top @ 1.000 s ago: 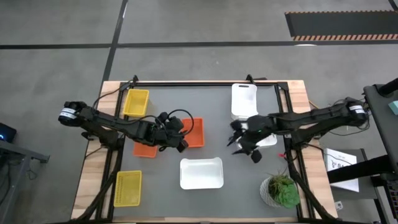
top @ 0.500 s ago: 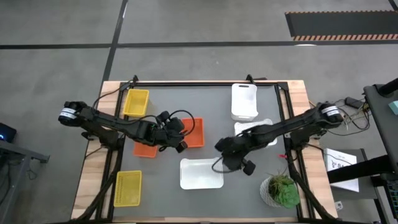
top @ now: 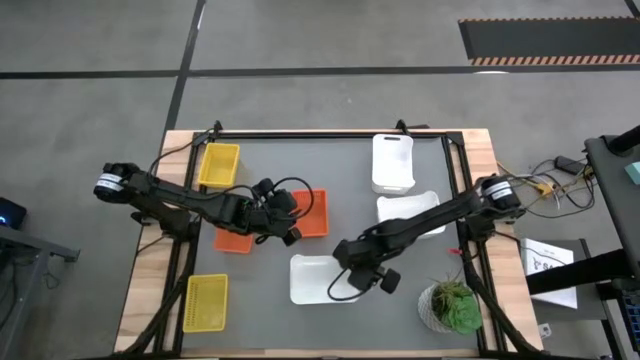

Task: Stack baskets by color
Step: Stack the bottom white bin on top of the top white bin

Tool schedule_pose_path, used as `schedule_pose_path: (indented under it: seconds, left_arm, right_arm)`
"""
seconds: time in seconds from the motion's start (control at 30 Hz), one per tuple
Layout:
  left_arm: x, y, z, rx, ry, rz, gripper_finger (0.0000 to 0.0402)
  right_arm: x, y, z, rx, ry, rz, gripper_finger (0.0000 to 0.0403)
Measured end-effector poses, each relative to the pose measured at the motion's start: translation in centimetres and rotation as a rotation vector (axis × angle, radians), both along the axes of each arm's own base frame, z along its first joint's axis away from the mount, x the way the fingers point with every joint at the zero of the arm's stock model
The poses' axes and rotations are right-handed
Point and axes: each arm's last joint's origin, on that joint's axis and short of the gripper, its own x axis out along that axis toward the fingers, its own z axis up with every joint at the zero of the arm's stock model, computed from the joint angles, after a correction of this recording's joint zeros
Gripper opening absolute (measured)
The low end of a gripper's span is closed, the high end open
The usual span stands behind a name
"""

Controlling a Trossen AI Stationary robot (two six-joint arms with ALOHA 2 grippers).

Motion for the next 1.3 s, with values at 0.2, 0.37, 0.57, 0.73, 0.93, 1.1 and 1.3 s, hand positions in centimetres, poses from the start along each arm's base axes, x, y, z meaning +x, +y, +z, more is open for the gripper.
schedule_pose_path:
  seconds: [0.2, 0.37, 0.57, 0.73, 0.93, 1.1, 1.3]
  left_arm:
    - [0.0, 0.0, 0.0, -0.001, -0.003, 0.0, 0.0118]
    - [0.2, 0.0, 0.1, -0.006, -0.026, 0.0, 0.0118]
    - [0.3, 0.0, 0.3, 0.003, -0.042, 0.003, 0.0118]
    - [0.1, 0.3, 1.3, 0.139, -0.064, 0.068, 0.0118]
    - [-0.8, 0.8, 3.2, 0.318, -0.099, 0.175, 0.0118]
    - [-1.6, 0.9, 4.6, 0.343, -0.135, 0.156, 0.0118]
    - [-1.9, 0.7, 5.2, 0.351, -0.159, 0.139, 0.0118]
  right_arm:
    - [0.4, 0.1, -1.4, -0.022, 0.018, 0.048, 0.0092]
    - [0.4, 0.3, -1.8, -0.032, 0.013, 0.129, 0.0024]
    - [0.2, 0.7, -1.1, -0.037, 0.02, 0.137, 0.0009]
    - [-0.2, 0.7, 1.1, -0.013, 0.0, 0.057, 0.0009]
    - [-1.6, 0.3, 4.3, 0.048, -0.012, -0.091, 0.0009]
    - [-3.3, 0.0, 7.6, 0.105, -0.05, -0.174, 0.0009]
    - [-5.3, -2.4, 11.1, -0.016, -0.186, -0.522, 0.0008]
